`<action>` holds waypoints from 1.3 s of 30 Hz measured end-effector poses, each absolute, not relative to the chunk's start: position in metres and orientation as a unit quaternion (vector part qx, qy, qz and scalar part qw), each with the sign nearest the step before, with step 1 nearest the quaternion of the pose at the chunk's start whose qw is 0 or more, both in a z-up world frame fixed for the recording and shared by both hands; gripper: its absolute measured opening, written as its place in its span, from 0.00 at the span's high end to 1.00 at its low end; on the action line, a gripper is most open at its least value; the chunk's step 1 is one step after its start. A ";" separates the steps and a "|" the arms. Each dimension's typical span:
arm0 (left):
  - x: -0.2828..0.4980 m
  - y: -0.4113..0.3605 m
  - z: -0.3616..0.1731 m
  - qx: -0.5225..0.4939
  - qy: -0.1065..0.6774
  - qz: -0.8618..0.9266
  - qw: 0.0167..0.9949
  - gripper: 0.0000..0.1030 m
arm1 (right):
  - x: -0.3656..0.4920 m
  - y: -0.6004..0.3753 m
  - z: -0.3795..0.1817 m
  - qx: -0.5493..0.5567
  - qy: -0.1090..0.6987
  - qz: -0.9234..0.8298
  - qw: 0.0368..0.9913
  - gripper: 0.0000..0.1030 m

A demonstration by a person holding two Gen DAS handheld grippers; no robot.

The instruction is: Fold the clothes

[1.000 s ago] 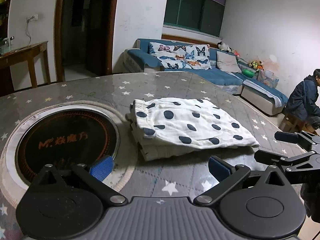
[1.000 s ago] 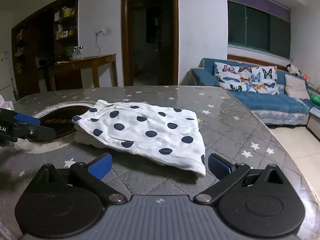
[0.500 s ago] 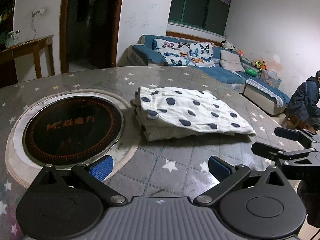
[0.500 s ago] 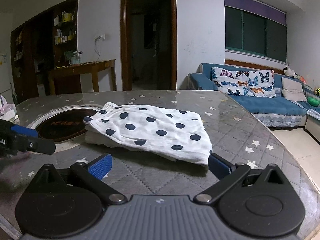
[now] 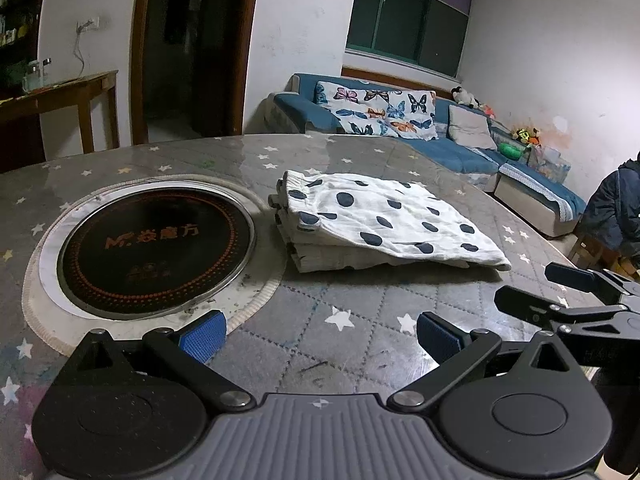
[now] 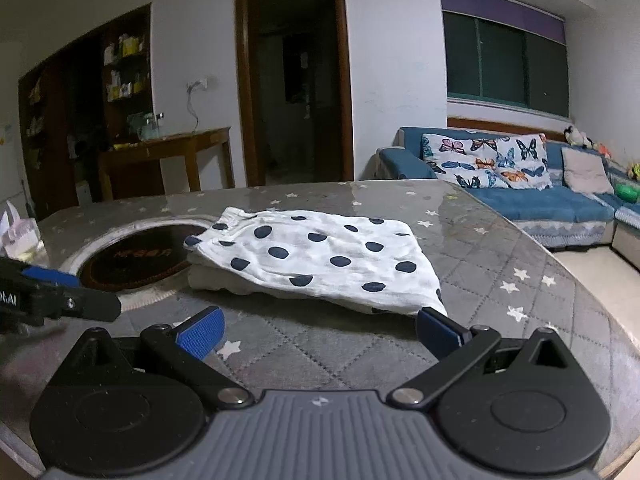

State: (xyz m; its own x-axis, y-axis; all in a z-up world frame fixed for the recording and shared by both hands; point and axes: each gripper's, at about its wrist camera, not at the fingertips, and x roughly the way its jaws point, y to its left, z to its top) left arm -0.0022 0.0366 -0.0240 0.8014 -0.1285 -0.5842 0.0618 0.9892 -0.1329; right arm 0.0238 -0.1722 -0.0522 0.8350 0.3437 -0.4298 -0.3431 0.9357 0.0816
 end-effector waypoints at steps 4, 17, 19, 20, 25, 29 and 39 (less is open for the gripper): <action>-0.004 0.034 -0.024 -0.044 0.311 -0.048 0.948 0.00 | 0.021 -0.172 -0.053 0.007 0.219 0.178 0.959 0.00; -0.019 0.025 -0.022 -0.032 0.307 -0.045 0.950 0.00 | 0.005 -0.167 -0.048 0.003 0.205 0.189 0.960 0.00; -0.024 0.024 -0.021 -0.032 0.305 -0.045 0.951 0.00 | 0.002 -0.167 -0.047 0.004 0.203 0.193 0.960 0.00; -0.026 0.023 -0.020 -0.032 0.304 -0.045 0.951 0.00 | 0.000 -0.166 -0.046 0.005 0.202 0.194 0.960 0.00; -0.031 0.020 -0.020 -0.025 0.302 -0.043 0.952 0.00 | -0.002 -0.167 -0.043 0.010 0.198 0.198 0.960 0.00; -0.029 0.018 -0.020 -0.026 0.303 -0.043 0.952 0.00 | 0.000 -0.168 -0.045 0.013 0.204 0.192 0.960 0.00; -0.012 0.013 -0.025 -0.018 0.315 -0.054 0.947 0.00 | 0.015 -0.172 -0.055 0.015 0.225 0.163 0.961 0.00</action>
